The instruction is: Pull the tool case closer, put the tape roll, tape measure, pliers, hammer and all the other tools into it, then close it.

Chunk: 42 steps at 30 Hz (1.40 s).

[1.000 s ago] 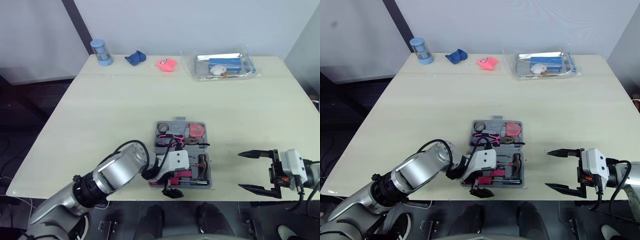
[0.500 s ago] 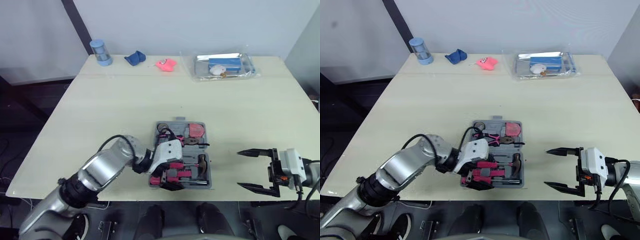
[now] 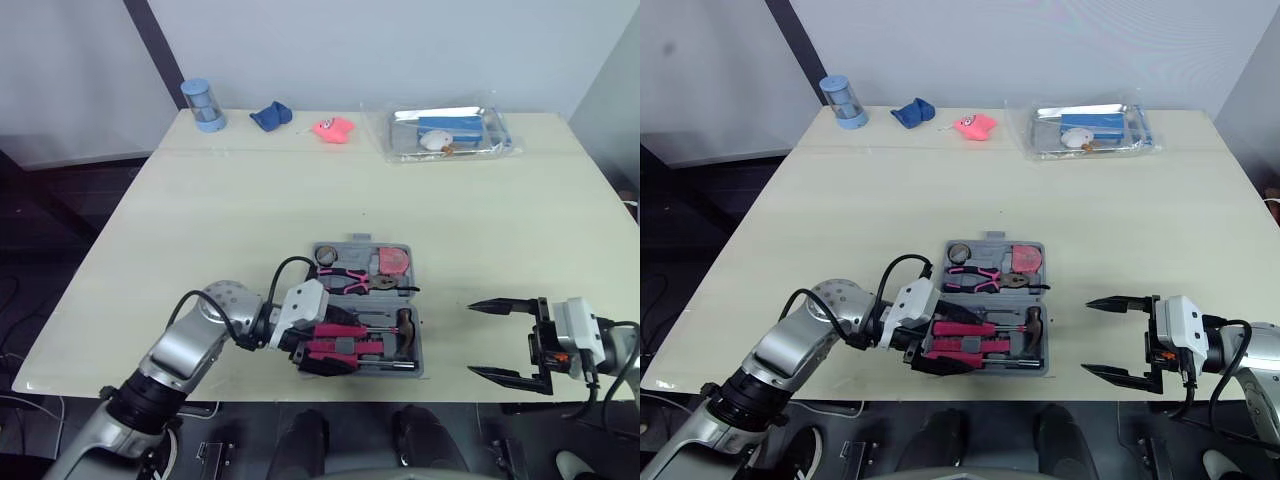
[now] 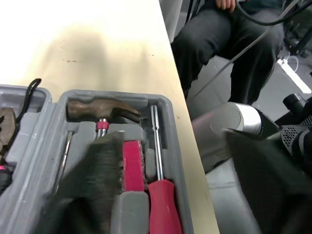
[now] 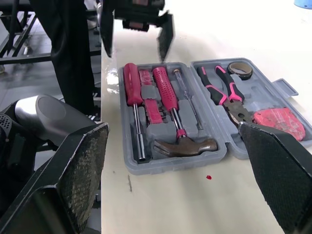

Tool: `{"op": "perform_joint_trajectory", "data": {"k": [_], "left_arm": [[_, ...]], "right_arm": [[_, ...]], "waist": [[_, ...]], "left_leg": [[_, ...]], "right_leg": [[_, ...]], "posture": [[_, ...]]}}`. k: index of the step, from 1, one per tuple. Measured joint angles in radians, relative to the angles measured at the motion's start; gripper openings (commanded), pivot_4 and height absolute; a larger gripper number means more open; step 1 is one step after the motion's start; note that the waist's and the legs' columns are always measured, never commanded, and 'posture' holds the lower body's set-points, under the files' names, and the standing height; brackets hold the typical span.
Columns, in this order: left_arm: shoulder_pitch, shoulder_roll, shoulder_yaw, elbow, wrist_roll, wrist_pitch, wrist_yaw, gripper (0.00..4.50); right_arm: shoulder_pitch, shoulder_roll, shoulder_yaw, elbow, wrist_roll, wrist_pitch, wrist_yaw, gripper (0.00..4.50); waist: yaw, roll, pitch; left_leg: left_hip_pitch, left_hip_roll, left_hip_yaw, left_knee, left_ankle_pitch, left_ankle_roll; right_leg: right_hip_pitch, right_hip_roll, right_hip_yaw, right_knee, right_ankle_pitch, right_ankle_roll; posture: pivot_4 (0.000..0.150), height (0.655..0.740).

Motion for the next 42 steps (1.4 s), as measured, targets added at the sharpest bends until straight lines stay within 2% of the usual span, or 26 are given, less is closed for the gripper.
{"op": "perform_joint_trajectory", "data": {"k": [5, 6, 12, 25, 42], "left_arm": [[0.013, -0.011, -0.004, 0.1, 0.058, -0.145, -0.036, 0.29], [0.012, -0.019, -0.005, 0.12, 0.07, -0.168, -0.039, 0.07], [-0.007, -0.071, -0.025, 0.21, 0.126, -0.258, -0.045, 0.07], [-0.026, -0.127, -0.045, 0.304, 0.184, -0.314, -0.048, 0.07], [-0.008, -0.129, -0.082, 0.333, 0.231, -0.392, -0.066, 0.07]], "right_arm": [[-0.003, 0.0, 0.003, 0.002, -0.001, -0.001, 0.0, 4.5], [-0.004, 0.0, 0.005, 0.003, -0.002, -0.001, 0.0, 4.5], [-0.011, 0.003, 0.013, 0.005, -0.007, -0.002, -0.001, 4.5], [-0.011, 0.004, 0.013, 0.006, -0.019, -0.005, -0.002, 4.5], [0.001, 0.004, 0.013, 0.006, -0.02, -0.007, -0.002, 4.5]], "waist": [[0.001, 0.0, 0.0], [0.001, 0.0, 0.0], [0.0, 0.0, 0.0], [0.0, 0.0, 0.0], [0.0, 0.001, 0.0]], "left_leg": [[0.0, 0.0, 0.0, 0.0, 0.0, 0.0], [0.0, 0.0, 0.0, 0.0, 0.0, 0.0], [0.0, 0.0, 0.0, 0.0, 0.0, 0.0], [0.0, 0.0, 0.0, 0.0, 0.0, 0.0], [0.003, 0.0, 0.0, 0.0, 0.0, 0.0]], "right_leg": [[0.0, 0.0, 0.0, 0.0, 0.0, 0.0], [0.0, 0.0, 0.0, 0.0, 0.0, 0.0], [0.0, 0.0, 0.0, 0.0, 0.0, 0.0], [0.0, 0.0, 0.0, 0.0, 0.0, 0.0], [0.002, 0.0, 0.0, 0.0, 0.0, 0.0]], "posture": [[0.15, 0.74], [0.15, 0.74], [0.15, 0.74], [0.15, 0.74], [0.15, 0.74]]}}
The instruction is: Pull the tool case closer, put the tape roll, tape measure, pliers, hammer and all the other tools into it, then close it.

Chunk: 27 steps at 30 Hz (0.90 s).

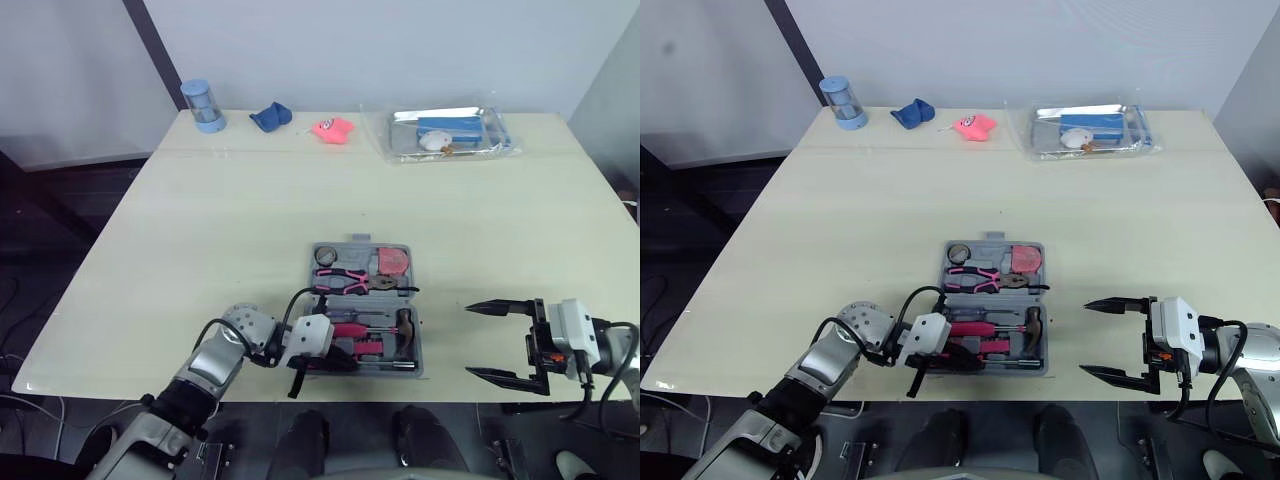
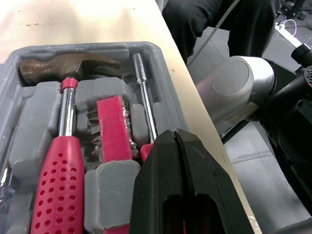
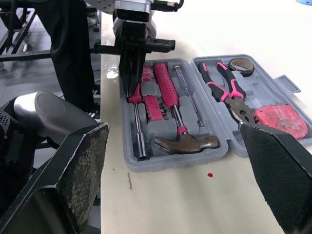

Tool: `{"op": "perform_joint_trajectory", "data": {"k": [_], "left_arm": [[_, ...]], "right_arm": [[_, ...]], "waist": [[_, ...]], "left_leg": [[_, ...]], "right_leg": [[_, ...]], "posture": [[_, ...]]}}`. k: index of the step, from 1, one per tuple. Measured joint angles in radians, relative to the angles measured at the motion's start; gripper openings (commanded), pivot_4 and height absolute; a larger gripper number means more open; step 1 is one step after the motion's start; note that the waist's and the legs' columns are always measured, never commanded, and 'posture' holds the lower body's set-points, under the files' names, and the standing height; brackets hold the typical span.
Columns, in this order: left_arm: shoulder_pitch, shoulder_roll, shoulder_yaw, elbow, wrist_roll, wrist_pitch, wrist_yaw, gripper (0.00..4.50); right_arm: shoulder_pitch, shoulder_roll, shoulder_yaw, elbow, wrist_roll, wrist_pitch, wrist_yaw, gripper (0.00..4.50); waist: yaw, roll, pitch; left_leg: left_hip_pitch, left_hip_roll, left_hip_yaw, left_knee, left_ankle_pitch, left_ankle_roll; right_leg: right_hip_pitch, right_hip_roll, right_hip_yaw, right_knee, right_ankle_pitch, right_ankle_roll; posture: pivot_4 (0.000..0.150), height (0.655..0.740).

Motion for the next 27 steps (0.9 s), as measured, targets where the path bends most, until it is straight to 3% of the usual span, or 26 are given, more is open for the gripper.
{"op": "perform_joint_trajectory", "data": {"k": [8, 15, 21, 27], "left_arm": [[0.004, -0.016, 0.001, -0.001, -0.006, 0.025, 0.013, 0.07], [0.038, -0.011, 0.066, -0.085, -0.1, 0.141, 0.035, 0.07], [0.07, 0.039, 0.212, -0.171, -0.203, 0.247, 0.099, 0.07], [0.181, 0.103, 0.467, -0.204, -0.294, 0.342, 0.244, 0.07]], "right_arm": [[-0.002, 0.0, 0.0, 0.0, -0.001, 0.0, 0.0, 4.5], [-0.011, 0.047, 0.0, 0.01, 0.012, 0.012, -0.051, 4.5], [-0.008, 0.094, -0.009, 0.042, 0.025, 0.029, -0.119, 4.5], [0.022, 0.145, -0.091, 0.116, 0.019, 0.024, -0.227, 4.5]], "waist": [[0.0, 0.0, 0.0], [0.001, 0.0, 0.0], [-0.001, 0.0, 0.0], [0.0, 0.0, 0.0]], "left_leg": [[0.0, 0.0, 0.0, 0.0, 0.0, 0.0], [0.0, 0.0, -0.001, 0.0, 0.0, 0.0], [0.0, 0.0, -0.001, 0.0, 0.0, 0.0], [0.0, 0.0, -0.001, -0.001, 0.0, 0.0]], "right_leg": [[0.0, 0.0, 0.0, 0.0, 0.0, 0.0], [0.0, 0.0, 0.0, 0.0, 0.0, 0.0], [0.0, 0.0, 0.0, 0.0, 0.0, 0.0], [0.0, 0.0, -0.001, 0.0, 0.0, 0.0]], "posture": [[0.15, 0.74], [0.15, 0.74], [0.15, 0.74], [0.15, 0.74]]}}
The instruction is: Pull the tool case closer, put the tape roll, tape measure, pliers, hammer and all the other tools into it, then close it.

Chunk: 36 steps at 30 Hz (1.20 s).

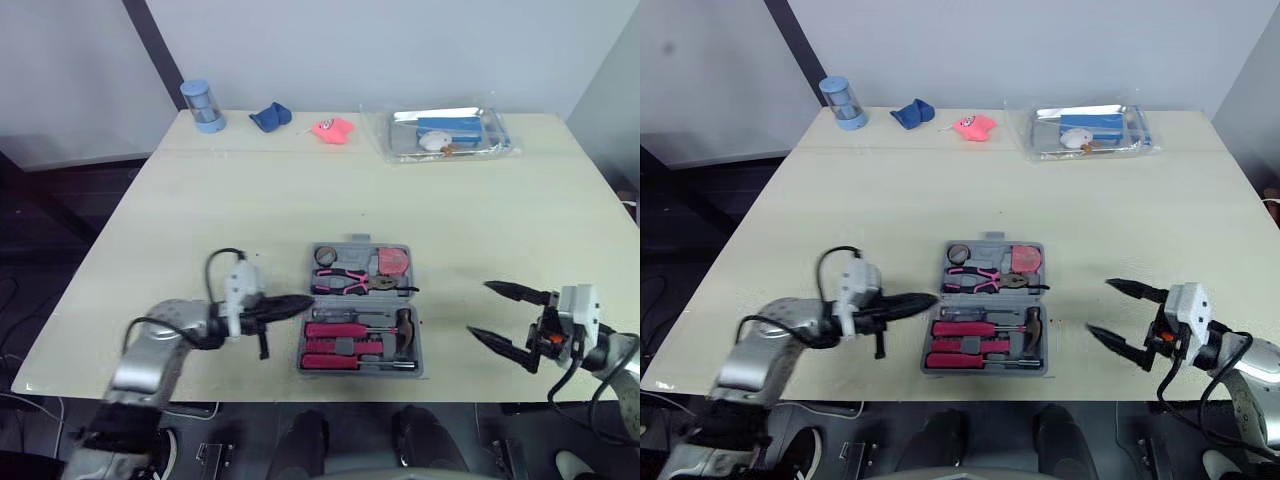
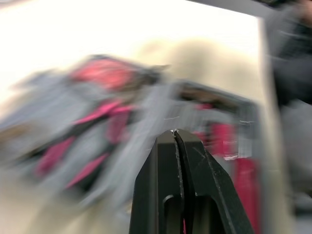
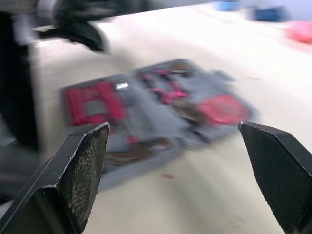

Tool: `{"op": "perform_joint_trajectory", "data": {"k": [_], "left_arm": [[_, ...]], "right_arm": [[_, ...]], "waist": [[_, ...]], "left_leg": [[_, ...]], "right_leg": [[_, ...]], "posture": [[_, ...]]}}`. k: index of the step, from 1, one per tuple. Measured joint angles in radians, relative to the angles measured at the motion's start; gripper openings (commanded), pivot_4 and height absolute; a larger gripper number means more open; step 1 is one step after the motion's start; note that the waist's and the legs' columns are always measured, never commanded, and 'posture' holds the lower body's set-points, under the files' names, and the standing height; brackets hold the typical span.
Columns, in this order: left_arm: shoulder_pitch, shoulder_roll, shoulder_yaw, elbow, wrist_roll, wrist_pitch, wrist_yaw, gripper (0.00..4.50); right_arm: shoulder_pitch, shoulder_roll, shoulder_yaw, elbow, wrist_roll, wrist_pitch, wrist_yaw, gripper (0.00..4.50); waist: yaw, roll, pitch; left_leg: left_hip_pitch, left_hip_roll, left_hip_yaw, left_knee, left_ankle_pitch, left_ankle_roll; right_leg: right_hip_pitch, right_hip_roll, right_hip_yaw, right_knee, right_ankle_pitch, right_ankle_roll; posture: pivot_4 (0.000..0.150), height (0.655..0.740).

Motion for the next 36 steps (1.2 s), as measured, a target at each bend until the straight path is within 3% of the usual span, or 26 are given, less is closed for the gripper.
{"op": "perform_joint_trajectory", "data": {"k": [3, 5, 14, 23, 24, 27, 28, 29, 30, 31, 34, 36], "left_arm": [[0.067, 0.031, 0.133, 0.064, -0.004, -0.012, 0.046, 0.07], [0.1, 0.041, 0.192, 0.118, -0.004, -0.022, 0.057, 0.58], [0.147, 0.079, 0.373, 0.409, 0.0, -0.133, 0.067, 4.46], [0.084, 0.068, 0.289, 0.457, 0.021, -0.186, -0.002, 4.46], [0.072, 0.067, 0.273, 0.456, 0.025, -0.186, -0.008, 4.23], [0.011, 0.059, 0.208, 0.455, 0.056, -0.186, -0.021, 3.17], [-0.01, 0.052, 0.186, 0.454, 0.062, -0.186, -0.023, 2.59], [-0.037, 0.045, 0.16, 0.454, 0.073, -0.185, -0.026, 2.27], [-0.057, 0.035, 0.142, 0.453, 0.079, -0.183, -0.028, 1.68], [-0.077, 0.025, 0.119, 0.451, 0.083, -0.183, -0.03, 1.4], [-0.129, 0.011, 0.066, 0.46, 0.104, -0.169, -0.048, 0.0], [-0.172, -0.004, 0.022, 0.474, 0.12, -0.15, -0.067, 0.0]], "right_arm": [[0.04, 0.03, -0.046, 0.026, -0.013, -0.001, -0.071, 4.5], [0.064, 0.036, -0.069, 0.039, -0.017, -0.001, -0.1, 4.5], [0.154, 0.036, -0.165, 0.087, -0.018, 0.026, -0.164, 4.5], [0.064, -0.008, -0.076, 0.089, -0.06, 0.056, -0.14, 4.5], [0.05, -0.01, -0.059, 0.086, -0.065, 0.064, -0.136, 4.5], [-0.014, -0.024, 0.019, 0.086, -0.094, 0.105, -0.123, 3.59], [-0.043, -0.024, 0.045, 0.085, -0.103, 0.117, -0.122, 2.97], [-0.075, -0.025, 0.073, 0.085, -0.113, 0.127, -0.12, 2.66], [-0.099, -0.027, 0.094, 0.085, -0.123, 0.134, -0.115, 2.0], [-0.124, -0.028, 0.119, 0.085, -0.133, 0.137, -0.11, 1.72], [-0.185, -0.036, 0.185, 0.098, -0.175, 0.149, -0.093, 0.19], [-0.237, -0.037, 0.246, 0.125, -0.211, 0.158, -0.076, 0.03]], "waist": [[-0.001, 0.0, 0.0], [0.0, 0.0, 0.0], [0.0, 0.0, 0.0], [-0.001, 0.0, 0.0], [-0.001, 0.0, 0.0], [-0.001, 0.0, 0.0], [-0.001, 0.0, 0.0], [-0.001, 0.0, 0.0], [-0.001, 0.0, 0.0], [-0.001, 0.0, 0.0], [-0.002, 0.0, 0.0], [-0.002, 0.0, 0.0]], "left_leg": [[0.0, 0.0, 0.0, 0.0, 0.0, 0.0], [0.0, 0.0, 0.0, -0.001, 0.0, 0.0], [0.001, 0.0, 0.001, -0.001, 0.0, 0.0], [0.001, 0.0, 0.001, -0.001, 0.0, 0.0], [0.001, 0.0, 0.001, -0.001, 0.0, 0.0], [0.001, 0.0, 0.001, -0.001, 0.0, 0.0], [0.001, 0.0, 0.001, -0.001, 0.0, 0.0], [0.001, 0.0, 0.001, -0.001, 0.0, 0.0], [0.001, 0.0, 0.001, -0.001, 0.0, 0.0], [0.001, 0.0, 0.0, -0.001, 0.0, 0.0], [0.0, 0.0, 0.0, -0.001, 0.0, 0.0], [0.0, 0.0, 0.0, -0.001, 0.0, 0.0]], "right_leg": [[0.0, 0.0, 0.0, 0.0, 0.0, 0.0], [0.0, 0.0, 0.0, 0.0, 0.0, 0.0], [0.0, 0.0, 0.0, -0.001, 0.0, 0.0], [0.0, 0.0, 0.0, 0.0, 0.0, 0.0], [0.0, 0.0, 0.0, 0.0, 0.0, 0.0], [0.0, 0.0, 0.0, 0.0, 0.0, 0.0], [0.0, 0.0, 0.0, 0.0, 0.0, 0.0], [0.0, 0.0, 0.0, 0.0, 0.0, 0.0], [0.0, 0.0, 0.0, 0.0, 0.0, 0.0], [0.0, 0.0, 0.0, 0.0, 0.0, 0.0], [-0.001, 0.0, 0.0, 0.0, 0.0, 0.0], [-0.001, 0.0, 0.0, 0.0, 0.0, 0.0]], "posture": [[0.15, 0.74], [0.15, 0.74], [0.15, 0.74], [0.15, 0.74], [0.15, 0.74], [0.15, 0.74], [0.15, 0.74], [0.15, 0.74], [0.15, 0.74], [0.15, 0.74], [0.15, 0.74], [0.15, 0.74]]}}
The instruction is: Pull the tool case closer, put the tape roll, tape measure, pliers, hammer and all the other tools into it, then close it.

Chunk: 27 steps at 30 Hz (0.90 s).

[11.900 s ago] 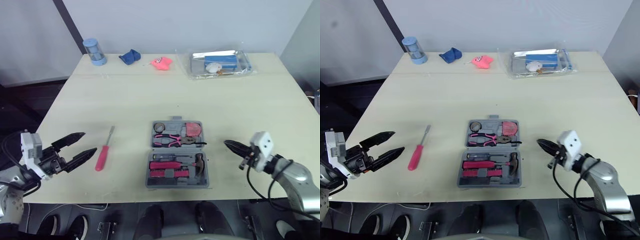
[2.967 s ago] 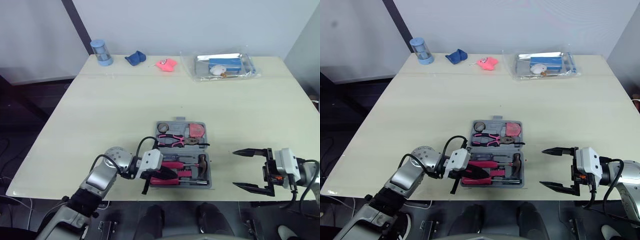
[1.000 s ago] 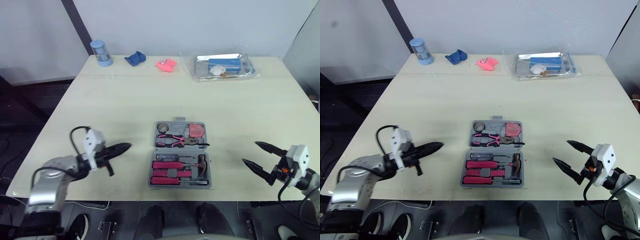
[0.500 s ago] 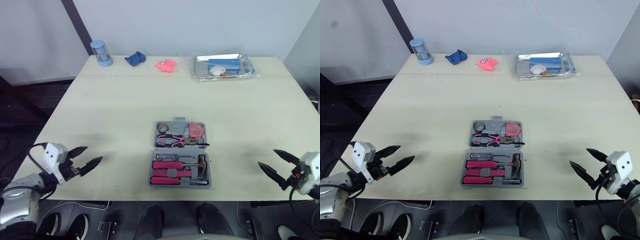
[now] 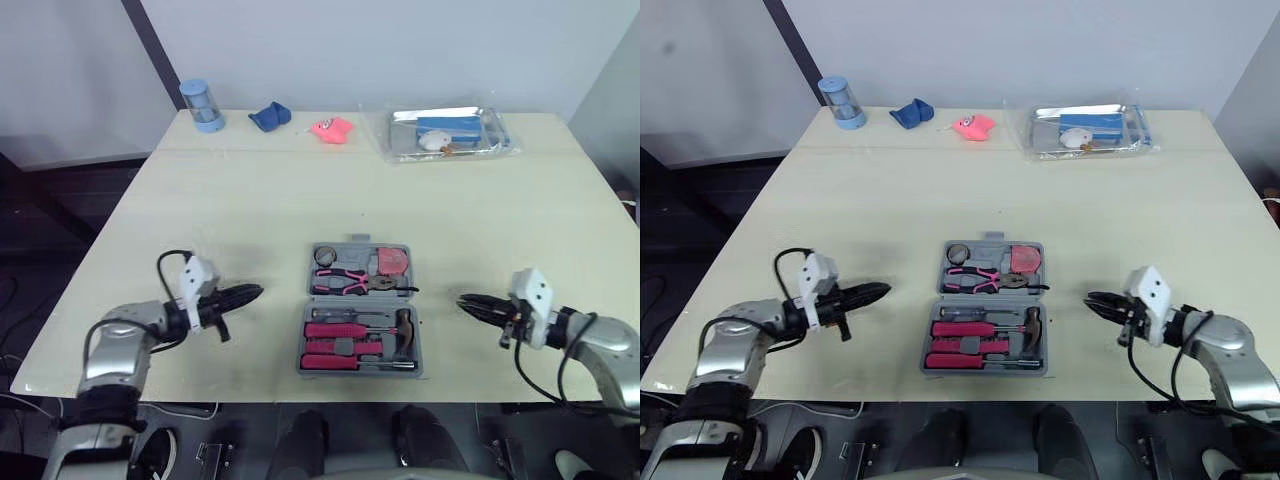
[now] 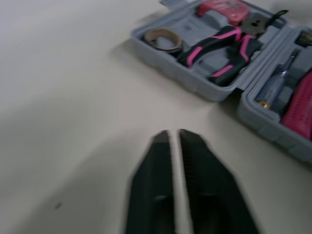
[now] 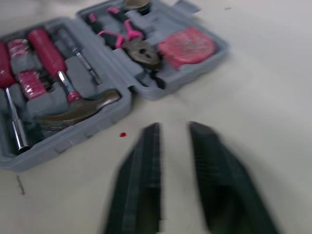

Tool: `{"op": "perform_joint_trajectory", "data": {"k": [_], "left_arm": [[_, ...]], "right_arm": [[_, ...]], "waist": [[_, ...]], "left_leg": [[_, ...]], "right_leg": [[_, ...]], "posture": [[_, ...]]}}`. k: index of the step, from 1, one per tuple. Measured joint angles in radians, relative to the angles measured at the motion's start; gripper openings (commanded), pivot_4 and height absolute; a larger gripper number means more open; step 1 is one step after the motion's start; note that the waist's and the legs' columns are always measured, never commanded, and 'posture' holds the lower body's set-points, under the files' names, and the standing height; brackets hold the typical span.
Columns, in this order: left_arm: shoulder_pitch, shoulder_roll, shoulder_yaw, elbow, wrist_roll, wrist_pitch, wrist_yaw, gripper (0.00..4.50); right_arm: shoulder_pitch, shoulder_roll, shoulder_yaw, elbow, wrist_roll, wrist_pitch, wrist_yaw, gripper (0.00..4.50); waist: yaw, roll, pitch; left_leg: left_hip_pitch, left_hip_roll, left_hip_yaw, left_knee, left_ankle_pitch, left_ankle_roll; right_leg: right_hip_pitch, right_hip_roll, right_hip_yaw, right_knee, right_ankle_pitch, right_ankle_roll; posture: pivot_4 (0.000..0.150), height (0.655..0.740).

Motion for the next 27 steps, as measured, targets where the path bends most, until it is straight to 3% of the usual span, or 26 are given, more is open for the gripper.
{"op": "perform_joint_trajectory", "data": {"k": [11, 27], "left_arm": [[-0.138, -0.051, -0.132, 0.161, 0.081, 0.016, -0.066, 0.0], [-0.246, -0.116, -0.141, 0.355, 0.156, -0.087, -0.121, 0.0]], "right_arm": [[-0.21, 0.095, 0.203, 0.198, -0.156, -0.022, 0.029, 0.03], [-0.286, 0.157, 0.238, 0.317, -0.234, -0.064, 0.027, 0.03]], "waist": [[-0.003, 0.0, 0.0], [-0.001, 0.0, 0.0]], "left_leg": [[-0.002, 0.0, 0.0, 0.001, 0.0, 0.0], [-0.003, -0.001, -0.001, 0.001, 0.0, 0.0]], "right_leg": [[-0.002, 0.0, 0.0, 0.001, 0.0, 0.0], [-0.003, 0.0, 0.0, 0.001, 0.0, 0.0]], "posture": [[0.15, 0.74], [0.15, 0.74]]}}
